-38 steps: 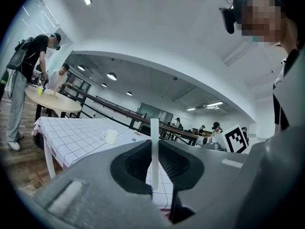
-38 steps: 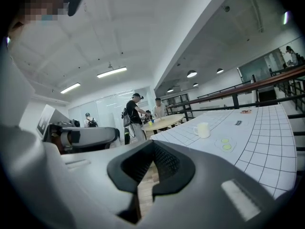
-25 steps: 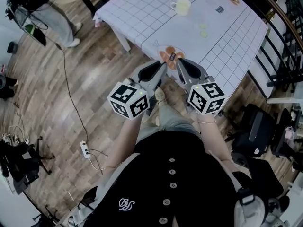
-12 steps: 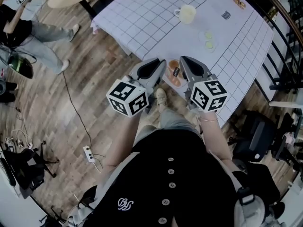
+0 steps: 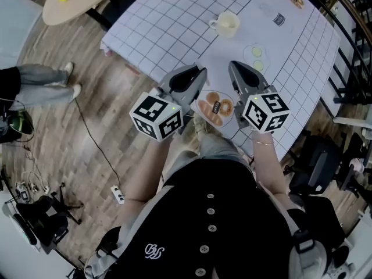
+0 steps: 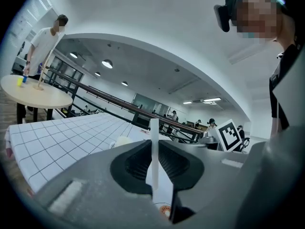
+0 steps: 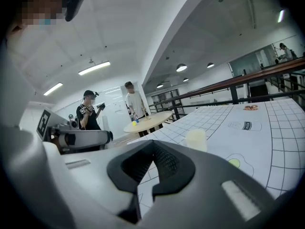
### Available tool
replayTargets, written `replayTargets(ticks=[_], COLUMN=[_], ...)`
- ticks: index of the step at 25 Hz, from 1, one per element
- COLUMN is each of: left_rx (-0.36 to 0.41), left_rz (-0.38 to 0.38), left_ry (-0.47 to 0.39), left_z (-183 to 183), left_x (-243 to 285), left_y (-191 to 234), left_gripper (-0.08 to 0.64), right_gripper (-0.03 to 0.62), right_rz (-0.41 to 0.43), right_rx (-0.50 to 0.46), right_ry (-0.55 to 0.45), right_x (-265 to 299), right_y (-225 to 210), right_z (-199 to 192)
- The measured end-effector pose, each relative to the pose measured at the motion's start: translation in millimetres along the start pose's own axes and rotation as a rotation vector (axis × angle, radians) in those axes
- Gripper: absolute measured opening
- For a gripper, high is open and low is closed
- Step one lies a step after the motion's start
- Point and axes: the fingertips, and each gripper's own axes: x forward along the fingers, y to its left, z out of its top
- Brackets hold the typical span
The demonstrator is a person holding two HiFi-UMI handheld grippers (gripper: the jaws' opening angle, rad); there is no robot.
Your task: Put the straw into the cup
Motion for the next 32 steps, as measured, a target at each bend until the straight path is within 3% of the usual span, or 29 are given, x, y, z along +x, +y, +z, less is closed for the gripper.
replayTargets(ticks=[13,32], left_rx=[0.01,-0.047], left_rz=[-0.079,-0.051], left_ry=[0.061,0.12], left_z=[15,-3], left_x=[84,138], left_y=[33,54], left_gripper=[0.043,0.043], right_gripper=[0.0,0.0], right_rz=[-0.068,-0.062], right_rx=[0.029,0.118], right_ry=[-0.015,-0.034], right_x=[35,41], right_y=[-72,-122], right_z=[21,19])
